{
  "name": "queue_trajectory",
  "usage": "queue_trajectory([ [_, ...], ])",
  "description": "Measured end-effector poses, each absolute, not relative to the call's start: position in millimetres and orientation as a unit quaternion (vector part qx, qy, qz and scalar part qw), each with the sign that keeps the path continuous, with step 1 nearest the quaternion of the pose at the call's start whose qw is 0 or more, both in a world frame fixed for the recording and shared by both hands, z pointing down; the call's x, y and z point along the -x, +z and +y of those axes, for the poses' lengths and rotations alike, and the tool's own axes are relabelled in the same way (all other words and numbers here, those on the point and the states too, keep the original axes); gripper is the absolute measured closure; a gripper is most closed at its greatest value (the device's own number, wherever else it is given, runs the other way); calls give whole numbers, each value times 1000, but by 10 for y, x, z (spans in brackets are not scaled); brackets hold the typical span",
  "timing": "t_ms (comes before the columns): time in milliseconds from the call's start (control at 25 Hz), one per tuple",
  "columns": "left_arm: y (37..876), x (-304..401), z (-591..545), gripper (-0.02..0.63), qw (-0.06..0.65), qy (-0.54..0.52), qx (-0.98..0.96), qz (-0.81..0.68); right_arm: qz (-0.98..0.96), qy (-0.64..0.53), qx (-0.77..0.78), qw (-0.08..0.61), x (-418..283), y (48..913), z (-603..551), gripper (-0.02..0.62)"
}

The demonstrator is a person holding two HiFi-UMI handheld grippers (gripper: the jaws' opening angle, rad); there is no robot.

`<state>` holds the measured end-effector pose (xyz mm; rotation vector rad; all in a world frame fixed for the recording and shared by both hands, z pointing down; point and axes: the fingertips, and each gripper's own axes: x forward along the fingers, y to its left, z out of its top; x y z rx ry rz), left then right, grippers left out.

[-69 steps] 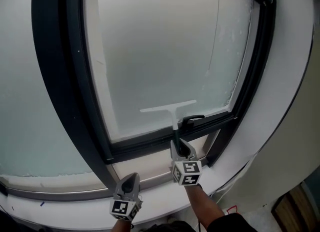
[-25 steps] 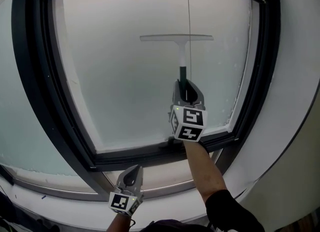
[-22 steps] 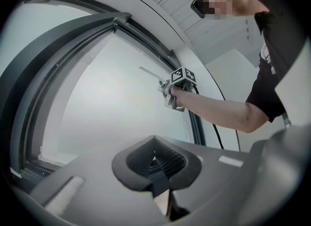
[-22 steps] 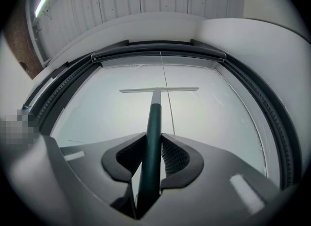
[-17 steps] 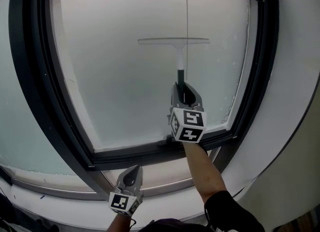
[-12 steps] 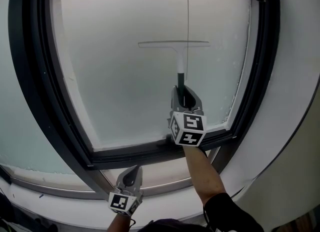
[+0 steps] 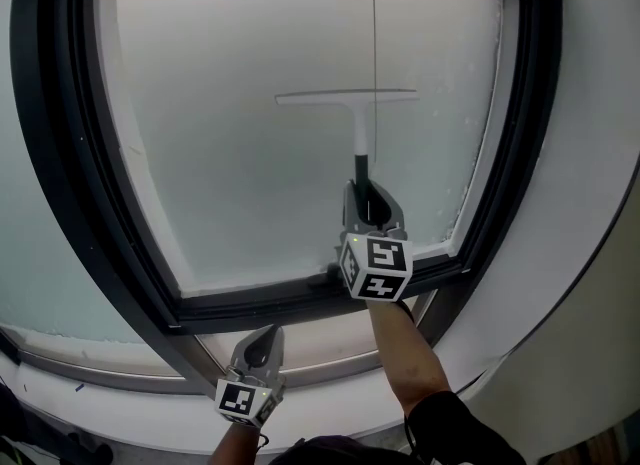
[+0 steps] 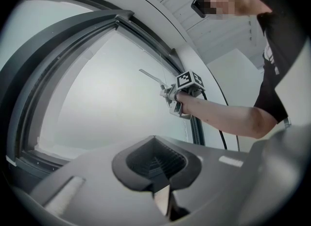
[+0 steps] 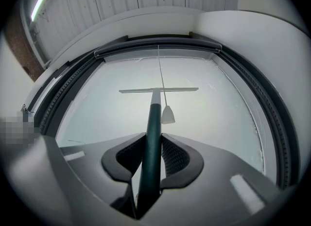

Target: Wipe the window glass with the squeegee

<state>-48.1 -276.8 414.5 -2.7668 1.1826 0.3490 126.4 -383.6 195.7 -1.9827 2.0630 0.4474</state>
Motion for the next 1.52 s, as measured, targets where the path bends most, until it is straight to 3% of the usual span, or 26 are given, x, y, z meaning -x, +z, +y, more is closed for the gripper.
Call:
queue_trajectory([
  [1520, 4405, 281, -2648, 607, 24, 94, 920, 379, 717, 91, 687, 80, -1279, 2927, -3716, 500],
])
